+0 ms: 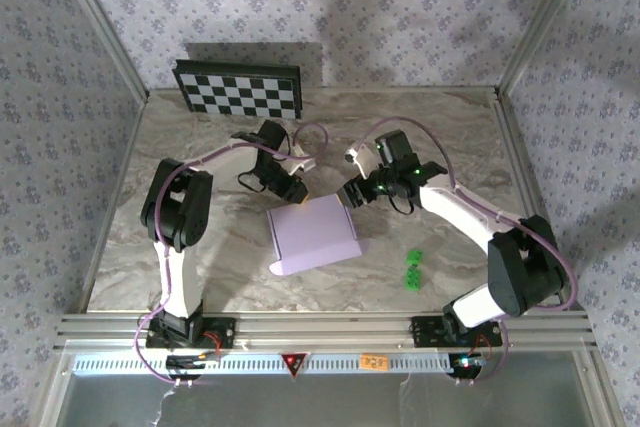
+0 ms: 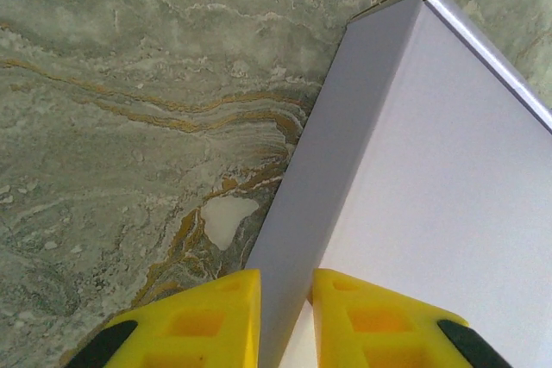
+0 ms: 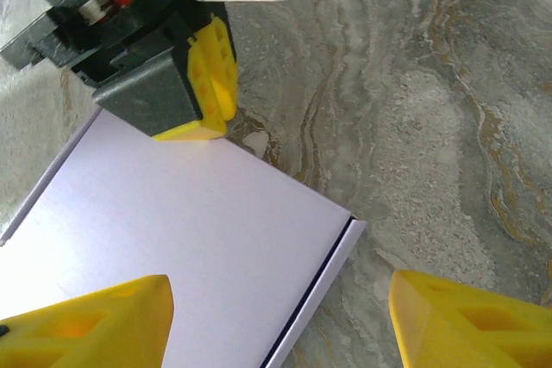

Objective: Fold the paper box

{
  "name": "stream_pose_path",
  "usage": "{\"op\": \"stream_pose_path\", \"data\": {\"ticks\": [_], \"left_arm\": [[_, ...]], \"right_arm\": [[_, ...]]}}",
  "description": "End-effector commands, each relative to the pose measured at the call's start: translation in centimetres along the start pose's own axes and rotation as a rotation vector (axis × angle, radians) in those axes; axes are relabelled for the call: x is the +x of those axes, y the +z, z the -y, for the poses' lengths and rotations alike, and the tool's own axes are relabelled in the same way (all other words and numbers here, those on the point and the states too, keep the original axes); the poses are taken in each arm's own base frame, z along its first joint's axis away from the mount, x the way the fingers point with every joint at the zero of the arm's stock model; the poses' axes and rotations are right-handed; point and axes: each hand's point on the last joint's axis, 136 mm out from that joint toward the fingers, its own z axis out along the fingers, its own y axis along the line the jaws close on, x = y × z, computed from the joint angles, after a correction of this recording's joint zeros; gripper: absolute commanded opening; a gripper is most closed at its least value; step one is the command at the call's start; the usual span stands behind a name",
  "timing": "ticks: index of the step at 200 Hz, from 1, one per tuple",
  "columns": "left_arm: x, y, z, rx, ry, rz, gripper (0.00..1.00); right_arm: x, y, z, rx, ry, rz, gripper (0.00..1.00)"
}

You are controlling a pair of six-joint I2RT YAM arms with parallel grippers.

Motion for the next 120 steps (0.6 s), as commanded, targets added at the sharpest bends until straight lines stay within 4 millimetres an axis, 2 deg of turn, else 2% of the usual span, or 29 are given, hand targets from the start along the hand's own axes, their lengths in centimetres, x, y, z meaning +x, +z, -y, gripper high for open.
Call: {"op": "stream_pose_path", "data": {"ticks": [1,28,52,73,90,120], "left_arm": [[0.6,1.1,-0.7,-0.015,-0.005,-0.035,0.22],[0.7,1.2,-0.9,-0.025,-0.007,-0.041,0.21],[0.7,1.2,-1.1,-0.038,-0.009,-0.047,0.21],[0.7,1.2,-1.2,-0.041,-0.01,-0.049,0.21],[0.6,1.3,-1.2,-0.04,-0.008,-0.051,0.21],[0.5,1.1,-1.5,-0.075,0.0,-0.049,0.18]], "right_arm": [[-0.6,-0.8,-2.1,-0.047,-0.136,0.007,0.68],[1.8,0.1,-6.6,-0.174,-0.422,-0.054,0.72],[4.6,1.3,-9.4,-0.219,-0.664,-0.14,0.8],[6.4,2.6,-10.6,-0.205,-0.81,-0.189,0.86],[7.3,3.4,-10.9,-0.188,-0.878,-0.224,0.92],[7.5,4.1,-10.5,-0.124,-0.967,-0.257,0.95]]}}
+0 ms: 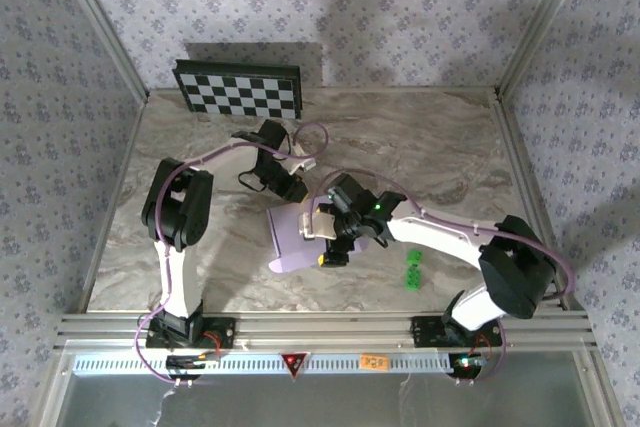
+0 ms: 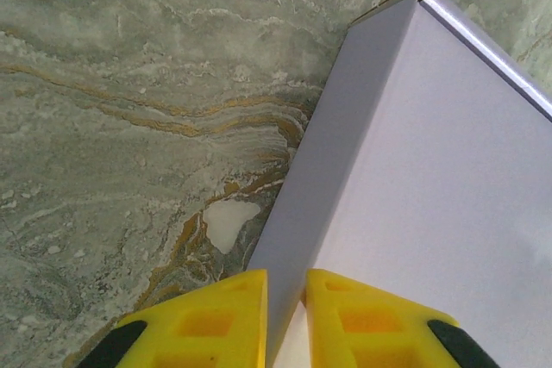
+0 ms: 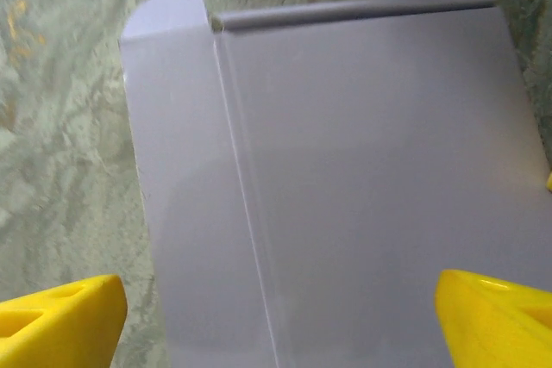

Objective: Fold the paper box

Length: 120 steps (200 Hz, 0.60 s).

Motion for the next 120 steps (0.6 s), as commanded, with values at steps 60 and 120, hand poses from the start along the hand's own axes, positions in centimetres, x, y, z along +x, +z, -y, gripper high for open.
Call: {"op": "stream_pose_path", "data": {"ticks": [60,120], "left_arm": [[0.4,1.0,-2.0,-0.096,0.0,-0.055,0.18],[0.0,0.6,-1.8,-0.099,0.0,-0.048,0.18]], "right_arm": [[0.7,0.0,0.7,0.078,-0.196,-0.106,0.95],[-0.3,-0.3,4.0,0.144,-0.235,-0.131,0.9]]}}
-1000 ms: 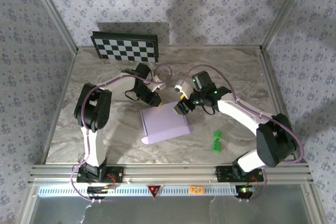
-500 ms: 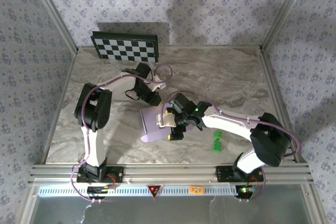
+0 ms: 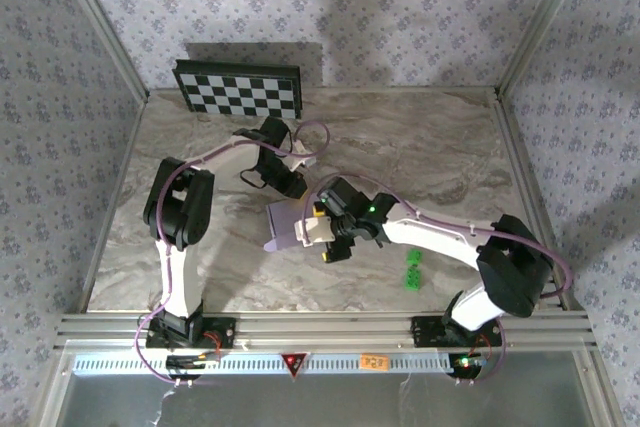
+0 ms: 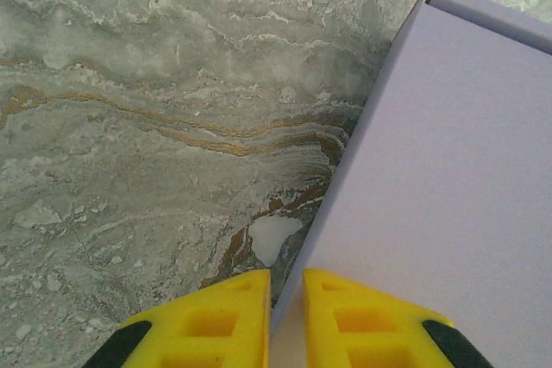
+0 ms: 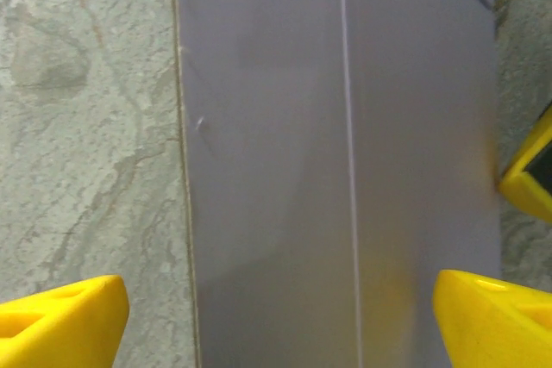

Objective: Fold the paper box

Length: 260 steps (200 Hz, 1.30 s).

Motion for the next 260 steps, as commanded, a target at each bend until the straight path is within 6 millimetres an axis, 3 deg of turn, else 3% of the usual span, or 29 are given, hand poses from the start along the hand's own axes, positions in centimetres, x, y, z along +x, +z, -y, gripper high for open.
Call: {"op": "stream_pose_path", "data": {"ticks": [1,31,62,68,124,160,208,260], "left_arm": [[0.8,0.9,-0.6,-0.023,-0.015,-0.049,0.18],[0.9,0.9,-0.5,-0.022,-0.016,-0.052,0.18],[1.0,1.0,-0.4,-0.018,-0.016,-0.057,0.18],[1.0,1.0,-0.4,-0.02,-0.014,-0.059,0.18],[1.1,1.4,-0.7,-0.023,-0.022,-0.079,0.18],[0.9,1.3,-0.7,-0.021,-0.02,-0.076,0.18],[0.9,1.3,-0.3,-0.01,-0.008,-0.074,0.18],[1.0,1.6,-0.4,-0.01,-0.009,-0.081,0.18]], "right_arm": [[-0.1,0.0,2.0,0.034,-0.032,-0.031,0.9],[-0.7,-0.3,3.8,0.053,-0.051,-0.025,0.84],[-0.4,-0.4,4.2,0.03,-0.076,-0.04,0.79],[-1.1,-0.9,5.2,0.052,-0.083,-0.026,0.78],[-1.7,-2.0,5.0,0.028,-0.096,0.011,0.79],[-1.5,-1.5,4.6,0.019,-0.106,-0.003,0.78],[-1.5,-0.9,6.3,0.058,-0.106,-0.008,0.64],[-1.4,-0.9,7.5,0.062,-0.125,-0.008,0.62]]}}
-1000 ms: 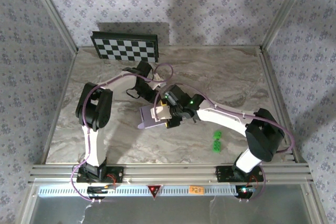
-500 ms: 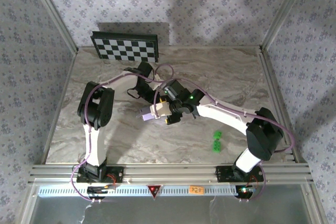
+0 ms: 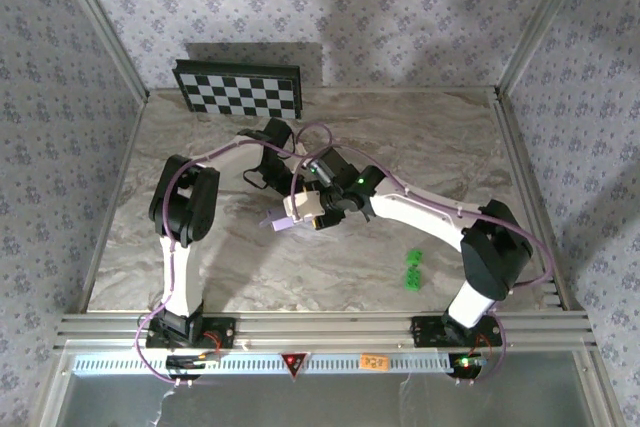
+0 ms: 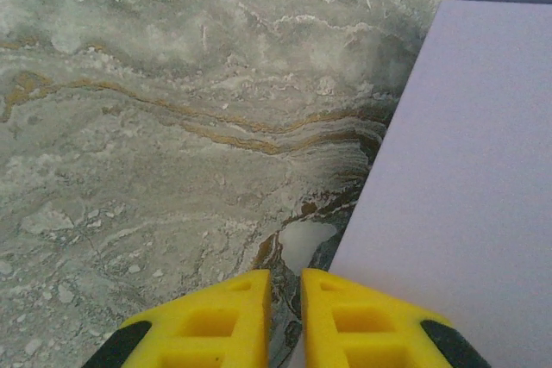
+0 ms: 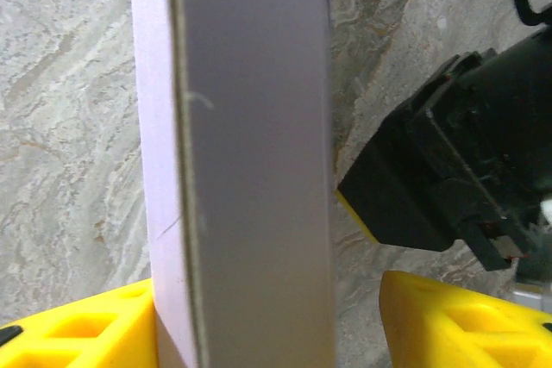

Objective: Fold the paper box

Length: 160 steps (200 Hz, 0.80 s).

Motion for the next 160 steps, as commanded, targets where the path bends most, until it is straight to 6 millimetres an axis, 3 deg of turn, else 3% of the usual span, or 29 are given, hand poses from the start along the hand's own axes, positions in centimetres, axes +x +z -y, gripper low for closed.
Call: {"op": "stream_pose_path", "data": {"ticks": [1,31,68,113,160], "left_arm": [[0.5,0.5,0.5,0.023,0.0,-0.038,0.18],[-0.3,-0.3,0.9,0.028,0.01,-0.008,0.22],[-1.9,-3.2,1.7,0.032,0.01,0.086,0.27],[-3.8,-9.6,1.1,-0.028,-0.065,0.295,0.34],[-1.6,-16.7,-1.0,-0.15,-0.241,0.481,0.42]], "right_arm": [[-0.3,-0.2,1.2,0.011,-0.034,0.012,0.62],[-0.2,-0.5,1.6,0.004,-0.026,0.019,0.57],[0.1,-1.5,1.2,-0.063,0.004,0.01,0.5],[-0.2,-3.4,0.8,-0.14,0.109,0.004,0.43],[0.8,-2.9,1.4,-0.159,0.23,-0.061,0.42]]}}
